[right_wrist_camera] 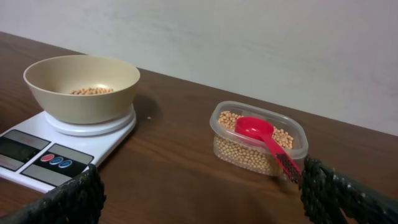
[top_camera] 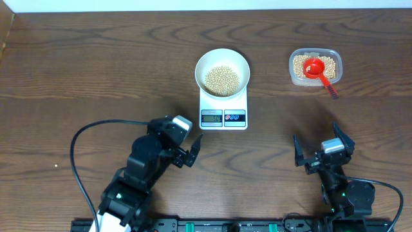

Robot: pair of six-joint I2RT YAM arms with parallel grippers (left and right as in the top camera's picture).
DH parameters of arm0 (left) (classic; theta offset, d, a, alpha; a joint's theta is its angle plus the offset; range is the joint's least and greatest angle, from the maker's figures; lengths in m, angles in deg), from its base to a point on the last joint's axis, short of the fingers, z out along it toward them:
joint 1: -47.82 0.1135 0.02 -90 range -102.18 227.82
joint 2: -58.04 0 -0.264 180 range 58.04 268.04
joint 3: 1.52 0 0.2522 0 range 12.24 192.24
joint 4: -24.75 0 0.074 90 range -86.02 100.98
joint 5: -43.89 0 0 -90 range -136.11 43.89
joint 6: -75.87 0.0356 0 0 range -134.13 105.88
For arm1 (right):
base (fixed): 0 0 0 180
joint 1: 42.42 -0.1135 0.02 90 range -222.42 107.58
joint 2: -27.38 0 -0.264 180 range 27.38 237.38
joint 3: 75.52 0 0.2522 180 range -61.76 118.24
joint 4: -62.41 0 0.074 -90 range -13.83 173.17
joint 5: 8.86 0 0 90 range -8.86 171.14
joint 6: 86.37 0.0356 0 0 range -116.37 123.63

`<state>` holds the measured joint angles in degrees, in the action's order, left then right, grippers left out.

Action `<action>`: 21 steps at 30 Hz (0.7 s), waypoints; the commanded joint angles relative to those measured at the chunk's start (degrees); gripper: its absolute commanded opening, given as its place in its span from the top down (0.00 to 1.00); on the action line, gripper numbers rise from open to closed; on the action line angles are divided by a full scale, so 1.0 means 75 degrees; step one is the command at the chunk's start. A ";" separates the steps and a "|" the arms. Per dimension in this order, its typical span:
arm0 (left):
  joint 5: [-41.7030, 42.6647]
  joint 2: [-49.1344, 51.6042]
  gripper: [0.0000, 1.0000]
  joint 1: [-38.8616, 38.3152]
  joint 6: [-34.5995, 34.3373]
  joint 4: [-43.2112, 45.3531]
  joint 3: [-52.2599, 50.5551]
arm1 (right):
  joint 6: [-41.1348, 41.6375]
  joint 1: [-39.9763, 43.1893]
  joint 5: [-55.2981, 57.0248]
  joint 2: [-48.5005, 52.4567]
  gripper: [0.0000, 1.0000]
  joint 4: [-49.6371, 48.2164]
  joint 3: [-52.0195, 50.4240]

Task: Scoop item into bowl and weigh 50g on scale

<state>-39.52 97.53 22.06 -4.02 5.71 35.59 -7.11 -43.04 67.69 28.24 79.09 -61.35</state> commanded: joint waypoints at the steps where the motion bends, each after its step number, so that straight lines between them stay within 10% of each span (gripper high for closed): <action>1: -0.0994 -0.0271 0.03 0.0079 0.0061 0.0510 -0.0437 | 0.0114 -0.0073 -0.0023 0.0009 0.01 0.0038 -0.0012; 21: -0.1227 -0.3631 0.03 0.1743 0.0067 0.1582 -0.2932 | 0.0114 -0.0073 -0.0020 0.0006 0.01 0.0038 -0.0012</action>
<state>-47.98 74.67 33.39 -3.80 17.36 15.79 -7.11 -43.04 67.69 28.28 79.11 -61.35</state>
